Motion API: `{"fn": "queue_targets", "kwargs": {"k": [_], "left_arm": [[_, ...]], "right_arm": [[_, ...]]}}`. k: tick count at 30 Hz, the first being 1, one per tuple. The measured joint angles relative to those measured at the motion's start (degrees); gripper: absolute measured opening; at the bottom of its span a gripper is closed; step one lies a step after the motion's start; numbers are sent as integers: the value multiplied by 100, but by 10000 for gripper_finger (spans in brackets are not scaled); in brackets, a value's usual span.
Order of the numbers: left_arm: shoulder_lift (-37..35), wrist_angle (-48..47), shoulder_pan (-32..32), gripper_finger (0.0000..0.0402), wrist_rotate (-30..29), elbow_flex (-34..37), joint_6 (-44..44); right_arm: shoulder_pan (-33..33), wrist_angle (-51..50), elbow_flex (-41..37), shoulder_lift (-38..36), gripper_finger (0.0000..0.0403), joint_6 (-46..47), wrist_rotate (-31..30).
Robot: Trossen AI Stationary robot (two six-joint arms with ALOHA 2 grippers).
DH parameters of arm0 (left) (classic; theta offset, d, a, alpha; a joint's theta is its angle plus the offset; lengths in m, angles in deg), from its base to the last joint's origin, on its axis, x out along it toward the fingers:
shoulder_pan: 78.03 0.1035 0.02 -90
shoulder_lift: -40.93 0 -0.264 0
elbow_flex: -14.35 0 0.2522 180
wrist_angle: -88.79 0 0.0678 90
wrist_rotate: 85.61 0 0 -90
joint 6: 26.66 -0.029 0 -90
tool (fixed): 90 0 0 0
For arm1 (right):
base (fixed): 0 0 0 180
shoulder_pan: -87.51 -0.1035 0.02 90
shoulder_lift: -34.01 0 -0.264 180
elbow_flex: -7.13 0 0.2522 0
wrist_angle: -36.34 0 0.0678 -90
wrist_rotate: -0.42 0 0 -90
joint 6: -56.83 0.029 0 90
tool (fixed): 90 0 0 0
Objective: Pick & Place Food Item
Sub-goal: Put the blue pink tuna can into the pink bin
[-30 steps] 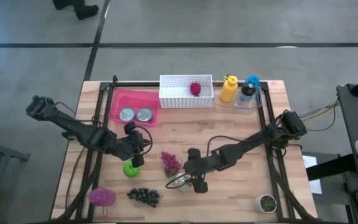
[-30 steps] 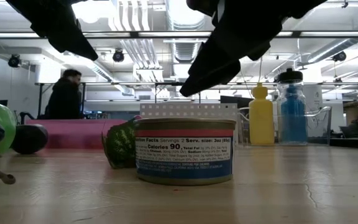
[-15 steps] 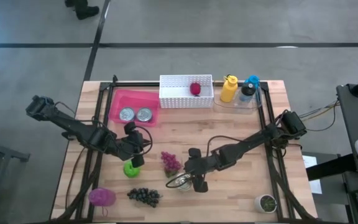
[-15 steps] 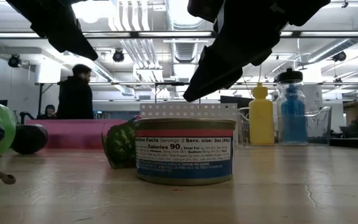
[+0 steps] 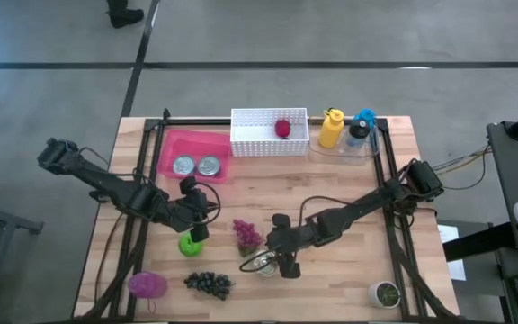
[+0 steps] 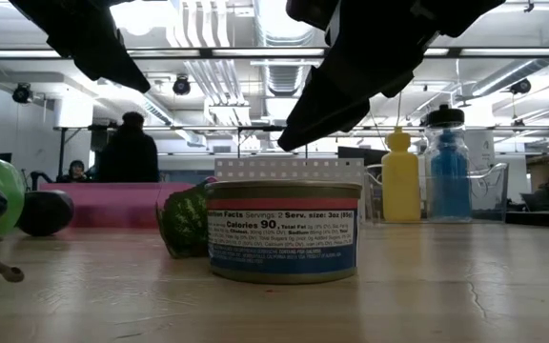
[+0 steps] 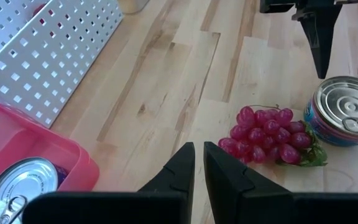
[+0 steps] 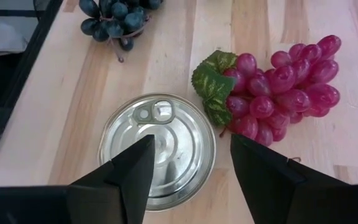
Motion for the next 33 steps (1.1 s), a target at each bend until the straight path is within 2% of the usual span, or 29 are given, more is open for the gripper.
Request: {"fn": "queue_targets", "kwargs": {"k": [12,24,33], "left_arm": [[0,0,0,39,0,0,0],[0,0,0,39,0,0,2],[0,0,0,39,0,0,2]], "right_arm": [[4,-3,-9,0,201,0,-75],[0,-9,-11,-9,150,-24,-75],[0,-14,-11,-9,130,-44,-75]]}}
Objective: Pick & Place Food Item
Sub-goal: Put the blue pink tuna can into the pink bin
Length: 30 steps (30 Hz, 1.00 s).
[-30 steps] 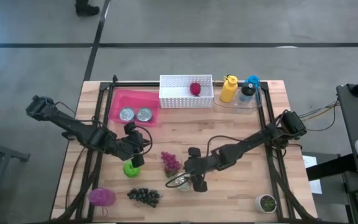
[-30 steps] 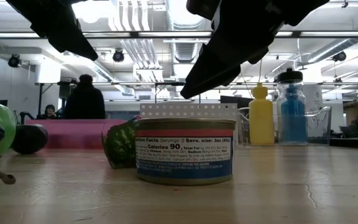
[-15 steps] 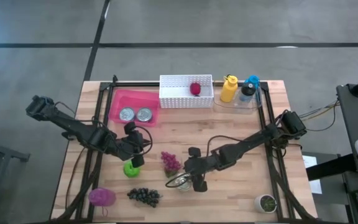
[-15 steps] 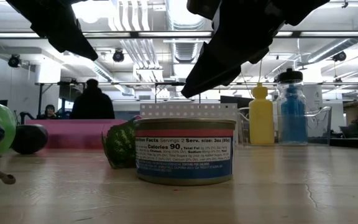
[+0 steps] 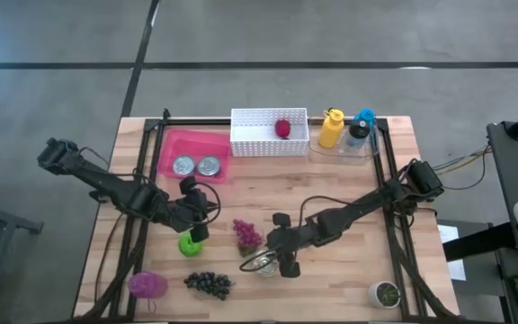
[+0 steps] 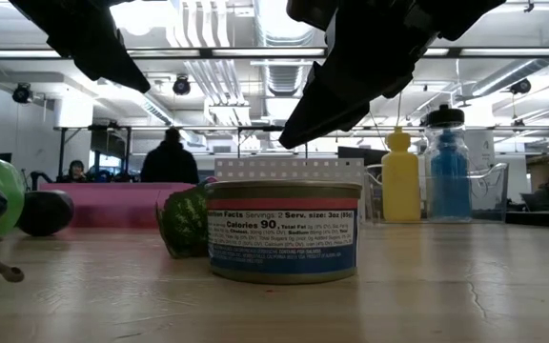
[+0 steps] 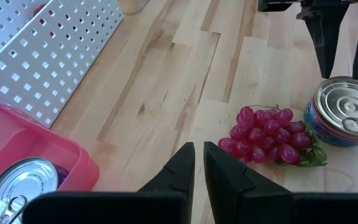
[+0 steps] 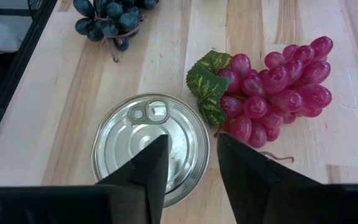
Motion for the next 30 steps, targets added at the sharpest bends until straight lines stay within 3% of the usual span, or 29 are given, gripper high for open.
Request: {"fn": "queue_targets", "kwargs": {"k": [30], "left_arm": [[0,0,0,39,0,0,0]], "right_arm": [[0,14,-55,0,48,22,2]]}}
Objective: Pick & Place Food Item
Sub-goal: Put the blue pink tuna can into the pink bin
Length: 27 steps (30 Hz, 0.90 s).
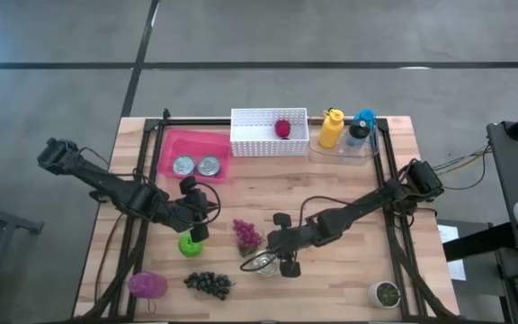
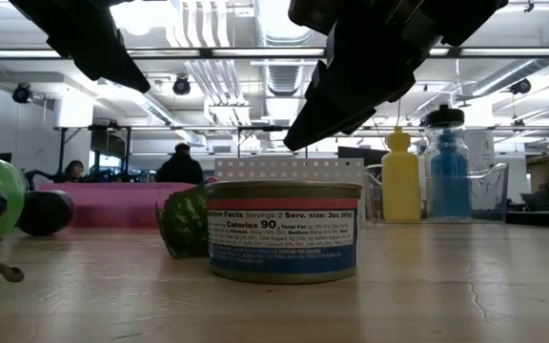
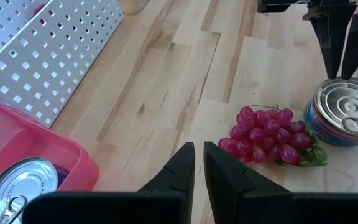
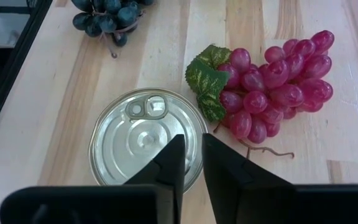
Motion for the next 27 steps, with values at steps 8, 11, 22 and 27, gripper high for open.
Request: {"fn": "queue_targets", "kwargs": {"k": [8,11,22,27], "left_arm": [[0,0,0,39,0,0,0],[0,0,0,39,0,0,0],[0,0,0,39,0,0,0],[0,0,0,39,0,0,0]], "right_arm": [[7,-1,0,0,44,-2,0],[4,-1,0,0,42,-17,0],[2,-1,2,0,38,-22,0],[0,-1,2,0,38,1,-3]]}}
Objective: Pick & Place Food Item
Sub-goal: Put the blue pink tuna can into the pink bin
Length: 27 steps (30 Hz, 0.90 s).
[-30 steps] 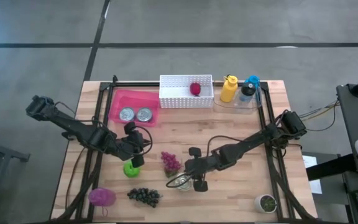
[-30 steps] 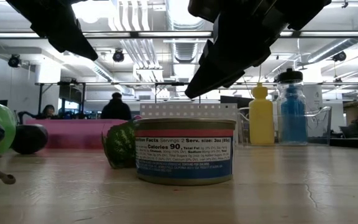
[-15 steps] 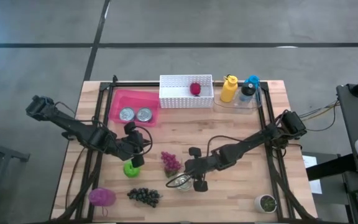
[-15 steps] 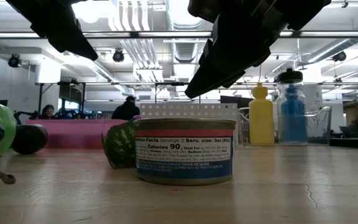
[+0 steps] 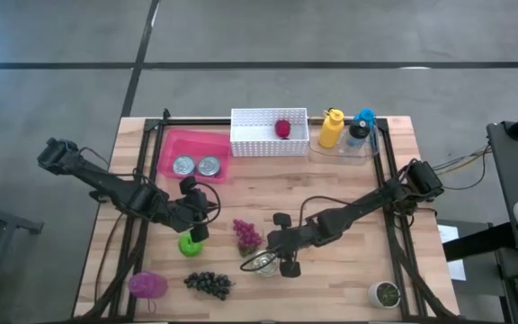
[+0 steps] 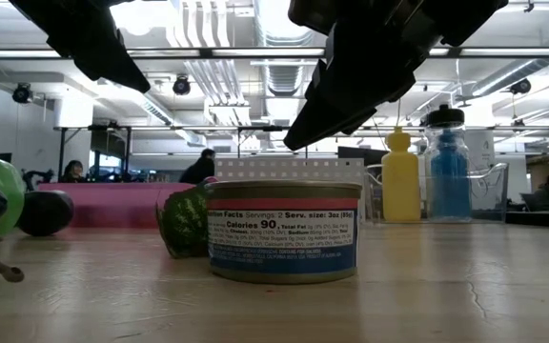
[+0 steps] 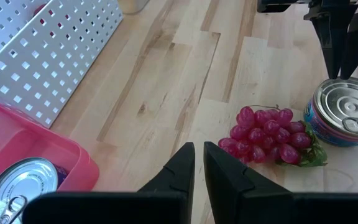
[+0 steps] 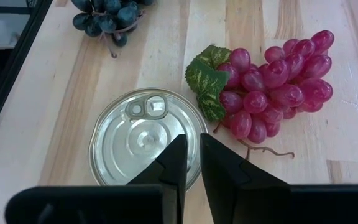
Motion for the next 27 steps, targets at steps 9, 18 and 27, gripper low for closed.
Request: {"fn": "queue_targets", "kwargs": {"k": [9,18,27], "left_arm": [[1,0,0,39,-1,0,0],[2,0,0,38,-1,0,0],[2,0,0,39,1,0,0]], "right_arm": [[14,1,-74,29,38,220,-144],[38,210,-184,152,38,252,-144],[44,209,-197,315,38,234,-33]]}}
